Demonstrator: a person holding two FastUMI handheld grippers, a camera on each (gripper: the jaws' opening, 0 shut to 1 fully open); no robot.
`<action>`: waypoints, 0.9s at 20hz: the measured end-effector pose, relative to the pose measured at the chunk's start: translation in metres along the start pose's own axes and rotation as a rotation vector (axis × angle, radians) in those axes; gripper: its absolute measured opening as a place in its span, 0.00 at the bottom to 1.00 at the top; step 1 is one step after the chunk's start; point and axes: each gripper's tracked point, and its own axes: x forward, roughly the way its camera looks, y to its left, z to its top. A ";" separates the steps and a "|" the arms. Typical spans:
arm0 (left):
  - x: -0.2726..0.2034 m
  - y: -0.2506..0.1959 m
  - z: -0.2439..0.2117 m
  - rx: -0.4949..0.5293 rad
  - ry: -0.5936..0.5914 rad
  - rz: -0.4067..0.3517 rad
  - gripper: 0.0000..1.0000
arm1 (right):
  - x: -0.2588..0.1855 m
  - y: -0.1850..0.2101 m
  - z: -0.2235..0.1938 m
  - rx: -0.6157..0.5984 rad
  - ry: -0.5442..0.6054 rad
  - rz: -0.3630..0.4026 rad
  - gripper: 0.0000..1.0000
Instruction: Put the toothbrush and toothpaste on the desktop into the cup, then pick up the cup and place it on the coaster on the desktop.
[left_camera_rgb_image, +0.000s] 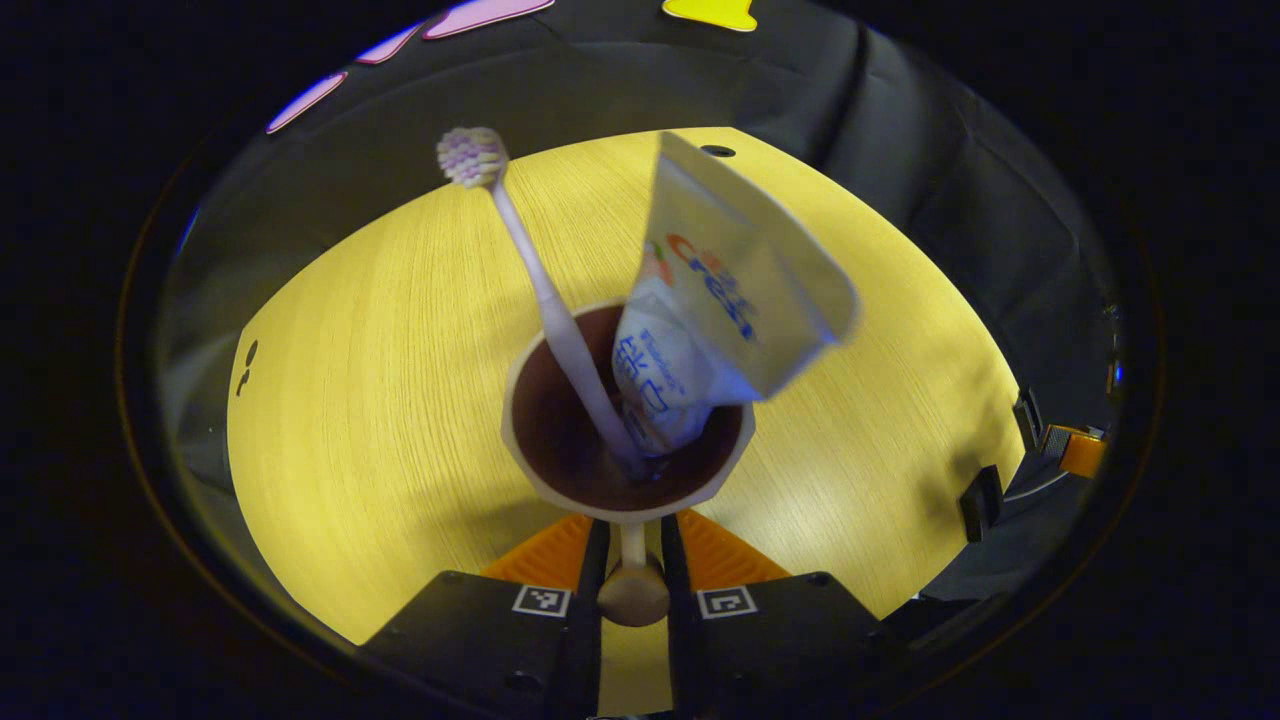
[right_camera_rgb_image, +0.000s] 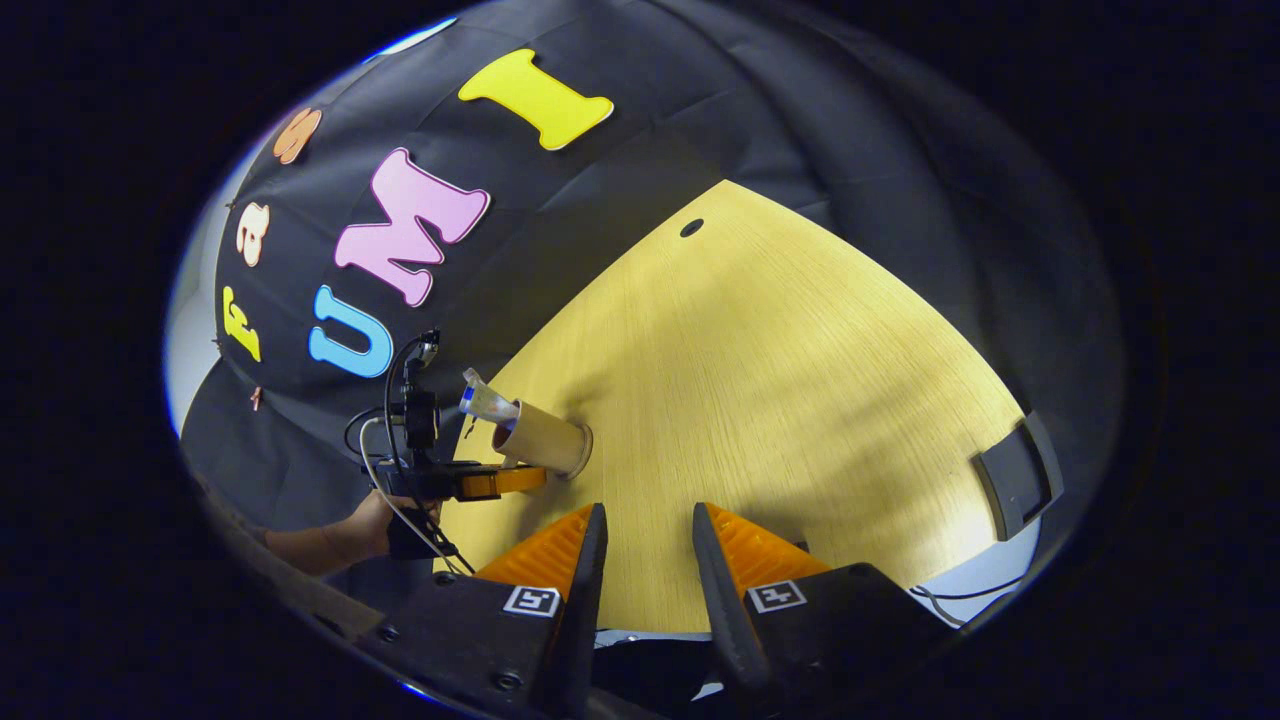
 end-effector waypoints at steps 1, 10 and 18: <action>-0.003 -0.001 -0.001 -0.009 -0.004 -0.009 0.34 | 0.000 -0.001 -0.001 0.001 0.000 -0.007 0.53; -0.061 -0.017 -0.015 -0.023 -0.192 -0.130 0.87 | -0.008 0.037 0.003 0.012 -0.063 0.004 0.53; -0.136 0.012 -0.042 -0.109 -0.361 -0.145 0.88 | 0.005 0.094 -0.011 -0.012 -0.103 -0.013 0.53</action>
